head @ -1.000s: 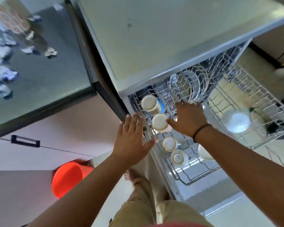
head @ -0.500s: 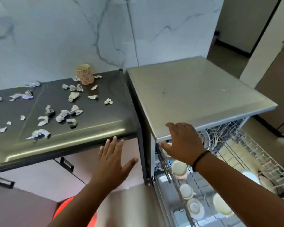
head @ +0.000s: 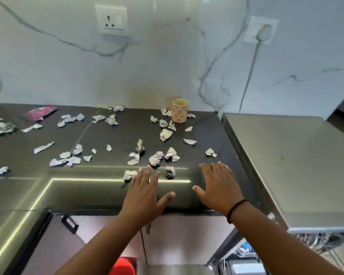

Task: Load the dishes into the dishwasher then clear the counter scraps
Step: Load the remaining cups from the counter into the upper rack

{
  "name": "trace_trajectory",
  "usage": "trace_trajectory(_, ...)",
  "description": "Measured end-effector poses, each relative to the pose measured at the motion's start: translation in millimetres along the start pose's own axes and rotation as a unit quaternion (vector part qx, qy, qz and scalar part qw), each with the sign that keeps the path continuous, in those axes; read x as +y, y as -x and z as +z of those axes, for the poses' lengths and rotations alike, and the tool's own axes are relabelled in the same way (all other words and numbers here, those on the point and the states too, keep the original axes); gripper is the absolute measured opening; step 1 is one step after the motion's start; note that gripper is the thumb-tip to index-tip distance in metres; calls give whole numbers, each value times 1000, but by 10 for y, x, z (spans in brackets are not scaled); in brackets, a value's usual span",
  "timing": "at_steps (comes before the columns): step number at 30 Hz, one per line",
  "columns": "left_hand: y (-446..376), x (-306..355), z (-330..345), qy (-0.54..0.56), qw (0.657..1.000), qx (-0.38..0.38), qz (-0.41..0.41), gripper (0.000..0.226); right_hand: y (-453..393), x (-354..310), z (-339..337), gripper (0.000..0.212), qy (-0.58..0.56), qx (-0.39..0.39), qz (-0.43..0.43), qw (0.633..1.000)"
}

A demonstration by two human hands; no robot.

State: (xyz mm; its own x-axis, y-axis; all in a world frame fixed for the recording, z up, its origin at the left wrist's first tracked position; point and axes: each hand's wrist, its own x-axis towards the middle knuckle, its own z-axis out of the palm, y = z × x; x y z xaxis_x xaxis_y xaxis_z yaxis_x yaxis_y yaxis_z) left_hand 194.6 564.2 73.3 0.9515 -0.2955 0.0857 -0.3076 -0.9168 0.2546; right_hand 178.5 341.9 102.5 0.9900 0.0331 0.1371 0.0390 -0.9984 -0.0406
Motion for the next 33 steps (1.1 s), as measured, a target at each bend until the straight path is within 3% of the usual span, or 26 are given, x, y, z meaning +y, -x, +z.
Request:
trace_trajectory(8,-617,-461,197,7,1000,-16,-14,114,-559,-131,195,71,6,-65,14,998)
trace_trajectory(15,-1389,-529,166,0,1000,-12,-9,97,-1396,7,401,71,-63,-46,49,996)
trace_trajectory(21,-2359,-638,208,-59,996,-57,21,71,-2394,212,517,72,-165,-55,87,981)
trace_trajectory(28,-3116,-659,489,-63,985,-134,-93,98,-3478,395,779,99,-328,6,134,935)
trace_trajectory(33,-3147,-643,524,-91,981,-143,-92,100,-3921,336,1028,96,-435,68,162,883)
